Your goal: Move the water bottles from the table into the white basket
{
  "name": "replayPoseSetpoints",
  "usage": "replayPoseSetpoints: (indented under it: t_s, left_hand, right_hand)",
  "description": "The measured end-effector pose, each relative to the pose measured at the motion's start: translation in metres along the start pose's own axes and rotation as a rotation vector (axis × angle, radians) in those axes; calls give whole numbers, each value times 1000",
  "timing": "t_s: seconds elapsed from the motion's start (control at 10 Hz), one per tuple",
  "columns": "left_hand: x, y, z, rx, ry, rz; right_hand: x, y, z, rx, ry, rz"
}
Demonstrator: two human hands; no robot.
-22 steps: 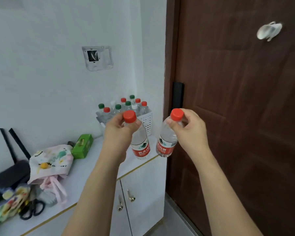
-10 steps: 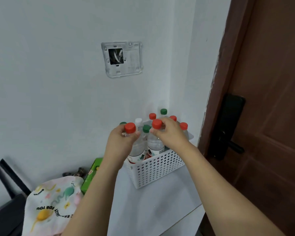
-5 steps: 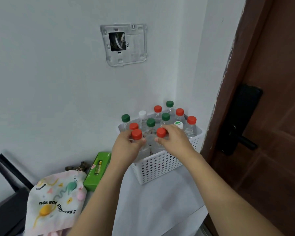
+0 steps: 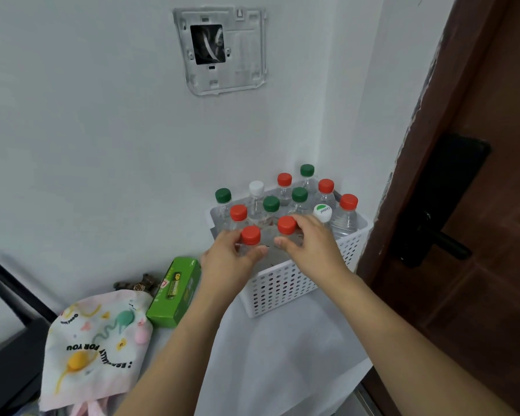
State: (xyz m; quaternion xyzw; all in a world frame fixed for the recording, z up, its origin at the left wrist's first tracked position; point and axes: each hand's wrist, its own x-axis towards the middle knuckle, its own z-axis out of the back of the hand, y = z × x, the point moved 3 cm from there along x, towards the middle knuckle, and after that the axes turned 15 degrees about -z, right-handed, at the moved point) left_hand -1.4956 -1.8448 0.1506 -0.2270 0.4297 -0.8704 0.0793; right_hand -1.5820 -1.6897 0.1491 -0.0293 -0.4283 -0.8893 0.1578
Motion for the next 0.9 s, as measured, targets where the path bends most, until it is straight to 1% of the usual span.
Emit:
replayPoseSetpoints:
  t_s: [0.1, 0.4, 0.6, 0.7, 0.9]
  left_hand:
    - [-3, -2, -1, -16, -17, -12]
    - [-5, -5, -1, 10, 13, 10]
    - [-4, -13, 1, 61, 53, -11]
    - [-9, -15, 5, 109, 28, -79]
    - [-16, -24, 15, 334, -59, -313]
  right_hand:
    - [-2, 1, -1, 19, -9, -5]
    - [-10, 3, 0, 18, -9, -24]
    - [-12, 11, 5, 11, 33, -72]
    - [-17, 9, 13, 22, 44, -120]
    - [-33, 9, 24, 17, 19, -103]
